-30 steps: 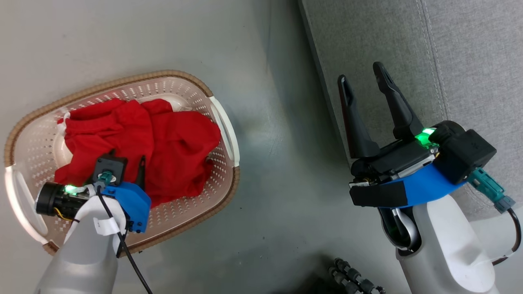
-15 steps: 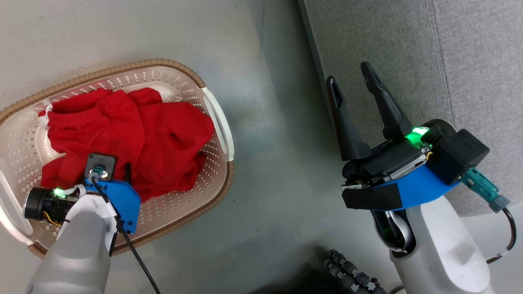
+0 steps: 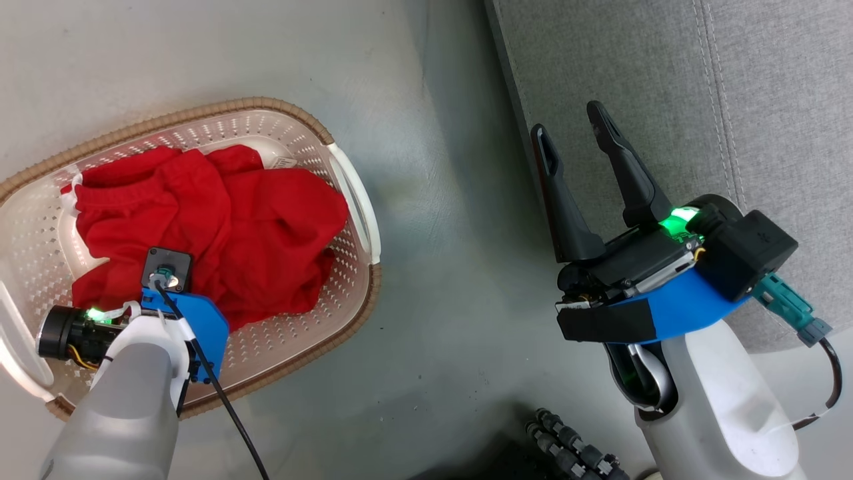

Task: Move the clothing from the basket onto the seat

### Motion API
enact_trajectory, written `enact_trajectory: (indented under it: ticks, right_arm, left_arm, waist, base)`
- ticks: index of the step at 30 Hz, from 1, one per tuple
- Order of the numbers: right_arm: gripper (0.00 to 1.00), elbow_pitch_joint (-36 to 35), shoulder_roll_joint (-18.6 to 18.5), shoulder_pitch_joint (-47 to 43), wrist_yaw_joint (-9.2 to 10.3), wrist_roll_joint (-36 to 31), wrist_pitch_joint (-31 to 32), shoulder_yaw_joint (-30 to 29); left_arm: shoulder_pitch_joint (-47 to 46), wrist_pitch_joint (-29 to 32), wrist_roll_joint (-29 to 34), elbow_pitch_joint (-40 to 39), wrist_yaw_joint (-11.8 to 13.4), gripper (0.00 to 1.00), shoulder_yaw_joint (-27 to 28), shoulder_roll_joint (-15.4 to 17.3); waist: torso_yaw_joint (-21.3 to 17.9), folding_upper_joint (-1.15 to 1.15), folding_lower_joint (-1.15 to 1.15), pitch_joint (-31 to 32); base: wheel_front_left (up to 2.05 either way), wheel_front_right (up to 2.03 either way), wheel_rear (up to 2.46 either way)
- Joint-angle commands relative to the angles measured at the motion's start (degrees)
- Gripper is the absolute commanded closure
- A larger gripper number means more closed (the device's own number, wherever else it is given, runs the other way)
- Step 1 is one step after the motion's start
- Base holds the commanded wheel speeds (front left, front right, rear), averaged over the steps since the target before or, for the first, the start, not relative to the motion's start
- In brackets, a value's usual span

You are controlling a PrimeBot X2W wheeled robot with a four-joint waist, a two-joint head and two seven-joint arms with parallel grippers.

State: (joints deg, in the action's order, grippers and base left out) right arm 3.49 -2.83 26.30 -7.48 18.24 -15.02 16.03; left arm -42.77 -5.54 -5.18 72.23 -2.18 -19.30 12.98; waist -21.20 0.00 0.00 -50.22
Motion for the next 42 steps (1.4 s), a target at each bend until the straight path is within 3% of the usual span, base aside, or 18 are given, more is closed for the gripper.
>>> enact_trajectory:
  ticks: [1,11,23,31,36,42]
  right_arm:
    - [0.0,0.03,-0.11,0.7,-0.03,0.14,-0.23,-0.02]
    - [0.0,1.59,-0.11,0.49,-0.03,-1.52,-0.23,-0.86]
    - [0.0,6.91,-0.14,-2.47,-0.03,-4.5,-0.22,-0.8]
    - [0.0,10.76,-0.14,-5.45,-0.03,-4.72,-0.22,-0.03]
    - [0.0,13.26,-0.15,-8.57,-0.03,-5.29,-0.23,-0.83]
    - [0.0,15.33,-0.14,-11.11,-0.03,-5.26,-0.16,-1.08]
  left_arm:
    - [-1.1,0.15,-0.35,0.19,-0.31,1.0,-0.23,0.39]
    - [-0.36,-2.26,-2.34,0.53,-1.04,1.0,-0.17,-2.45]
    - [3.04,-7.24,-4.87,0.81,-2.85,1.0,-0.97,-7.94]
    - [7.34,-8.56,-6.95,0.85,-4.32,1.0,-1.89,-9.65]
    - [9.61,-8.89,-8.39,-0.66,-4.97,1.0,-4.1,-10.11]
    - [12.39,-7.44,-14.02,-7.59,-5.39,1.0,-10.65,-10.13]
  waist:
    - [0.06,0.0,0.0,0.23]
    - [2.7,0.0,0.0,5.09]
    - [8.27,0.0,0.0,18.92]
    - [10.57,0.0,0.0,28.99]
    - [12.84,0.0,0.0,35.29]
    - [14.98,0.0,0.0,41.51]
  base:
    - [0.0,0.0,0.0]
    - [0.0,0.0,0.0]
    - [0.0,0.0,0.0]
    - [0.0,0.0,0.0]
    - [0.0,0.0,0.0]
    - [0.0,0.0,0.0]
